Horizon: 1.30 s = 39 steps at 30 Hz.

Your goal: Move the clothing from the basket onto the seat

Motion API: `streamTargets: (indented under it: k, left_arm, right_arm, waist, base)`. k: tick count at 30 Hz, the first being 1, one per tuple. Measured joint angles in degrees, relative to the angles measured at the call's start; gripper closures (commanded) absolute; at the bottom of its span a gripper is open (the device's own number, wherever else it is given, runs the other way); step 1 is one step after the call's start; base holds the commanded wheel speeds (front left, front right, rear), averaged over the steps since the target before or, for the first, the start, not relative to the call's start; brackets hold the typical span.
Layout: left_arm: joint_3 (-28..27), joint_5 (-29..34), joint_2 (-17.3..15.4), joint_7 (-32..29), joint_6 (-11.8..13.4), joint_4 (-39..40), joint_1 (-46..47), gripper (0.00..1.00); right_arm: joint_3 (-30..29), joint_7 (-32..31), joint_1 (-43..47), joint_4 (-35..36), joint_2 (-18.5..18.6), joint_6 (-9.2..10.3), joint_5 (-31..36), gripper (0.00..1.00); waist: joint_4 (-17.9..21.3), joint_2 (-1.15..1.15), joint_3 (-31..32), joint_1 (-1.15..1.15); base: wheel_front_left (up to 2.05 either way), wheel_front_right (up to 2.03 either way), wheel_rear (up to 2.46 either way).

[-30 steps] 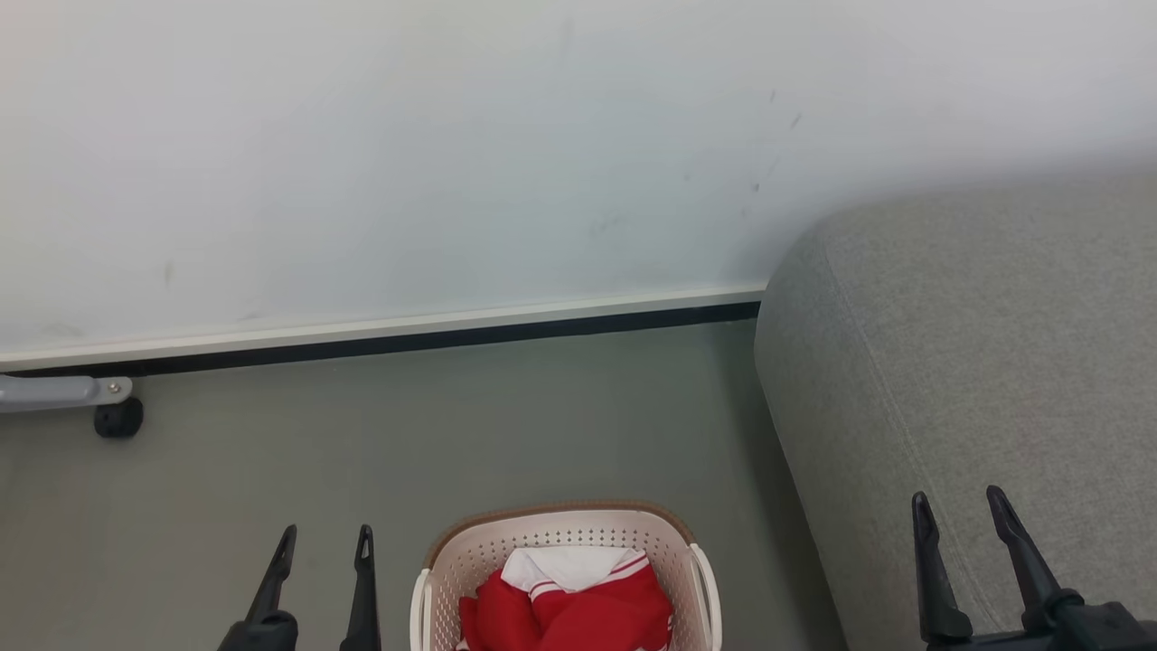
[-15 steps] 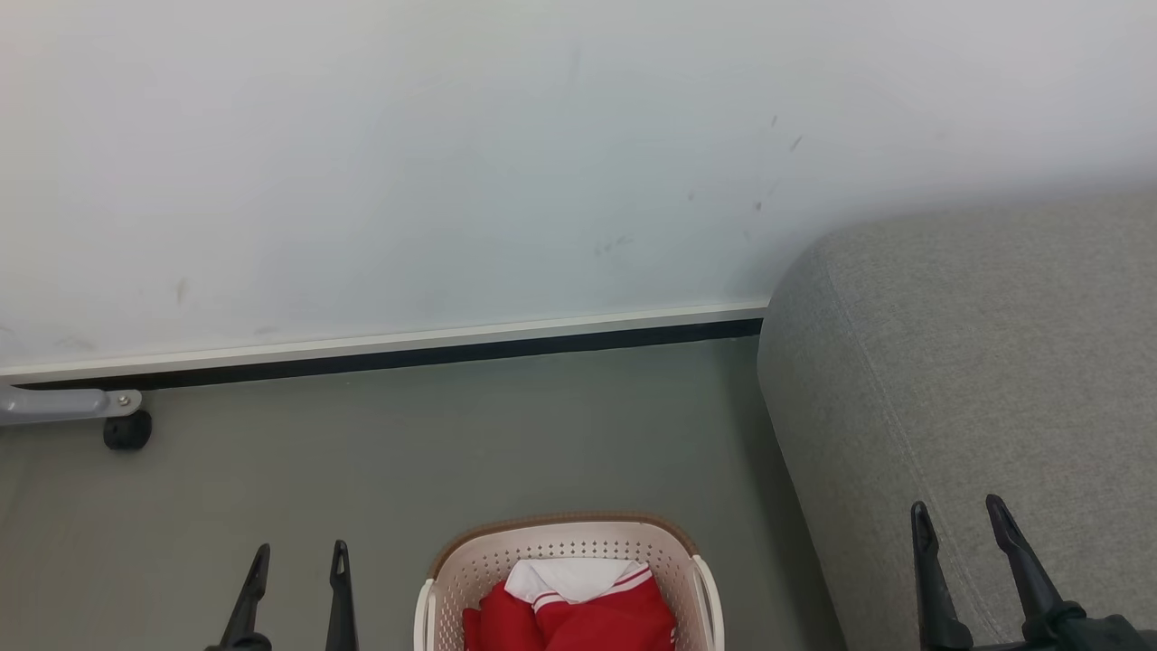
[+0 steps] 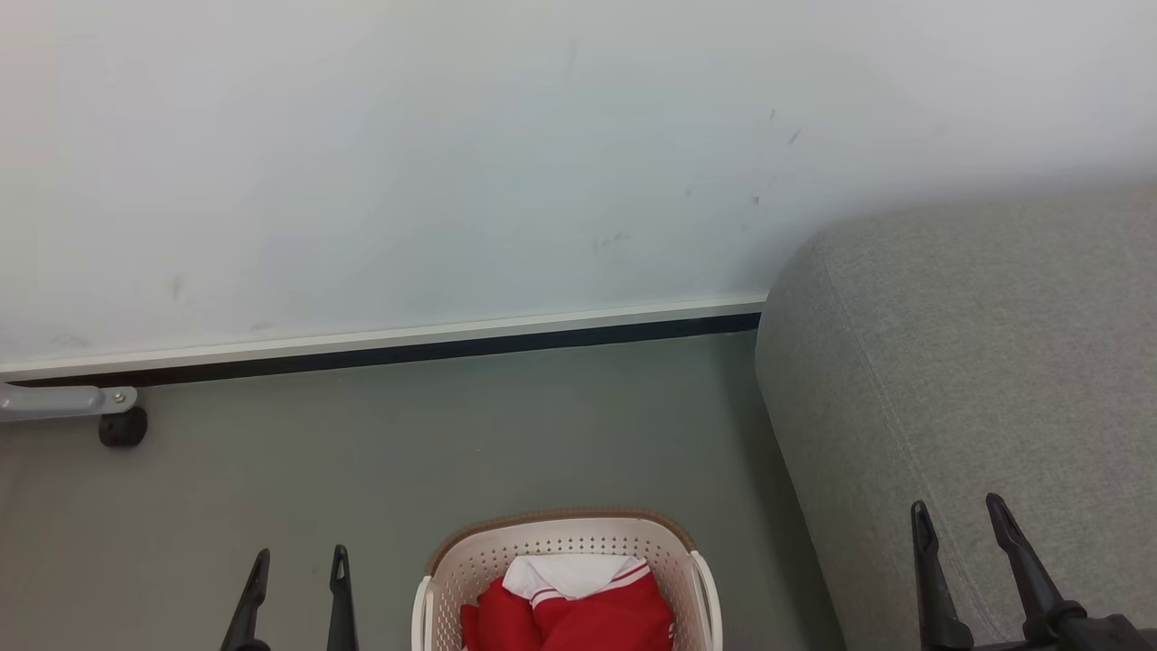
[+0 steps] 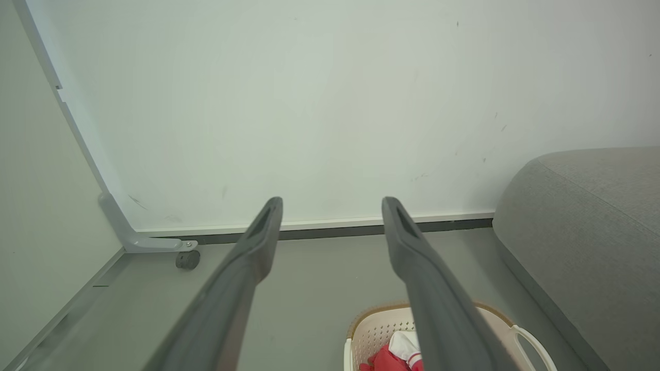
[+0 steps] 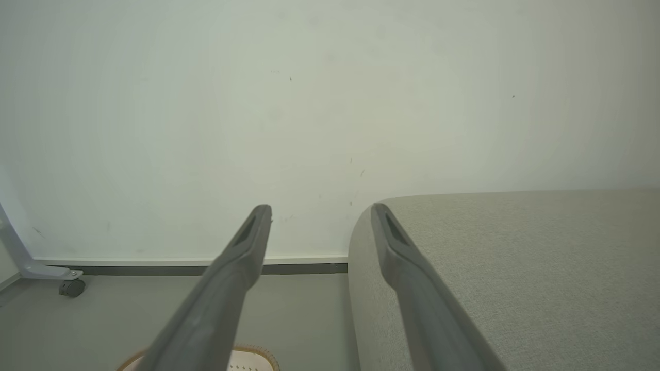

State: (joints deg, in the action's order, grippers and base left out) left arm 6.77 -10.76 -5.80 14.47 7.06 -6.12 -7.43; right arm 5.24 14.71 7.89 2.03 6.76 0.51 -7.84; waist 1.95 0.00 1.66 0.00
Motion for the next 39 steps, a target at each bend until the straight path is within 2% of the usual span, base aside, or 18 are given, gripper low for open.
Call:
streamTargets:
  k: [14,22,39]
  left_arm:
    - [1.1,0.9,-0.1,0.0,0.0,0.1,-0.4,0.00]
    - [4.7,3.1,-0.4,-1.0,-1.6,-1.0,2.6,0.00]
    - [15.1,10.1,0.8,-9.5,-5.6,-17.6,14.0,0.00]
  right_arm:
    - [0.4,0.0,0.0,0.5,0.1,-0.10,0.0,0.00]
    - [0.8,0.0,-1.9,1.9,0.0,-0.36,0.0,0.00]
    - [3.2,-1.3,-10.1,2.3,-0.2,-1.54,0.3,0.00]
  waist:
    - [0.5,0.00,-1.4,0.00]
    - [1.0,0.00,-5.2,0.00]
    - [4.7,0.01,-16.8,0.01]
  base:
    - [0.00,0.00,0.00]
    - [0.00,0.00,0.00]
    - [0.00,0.00,0.00]
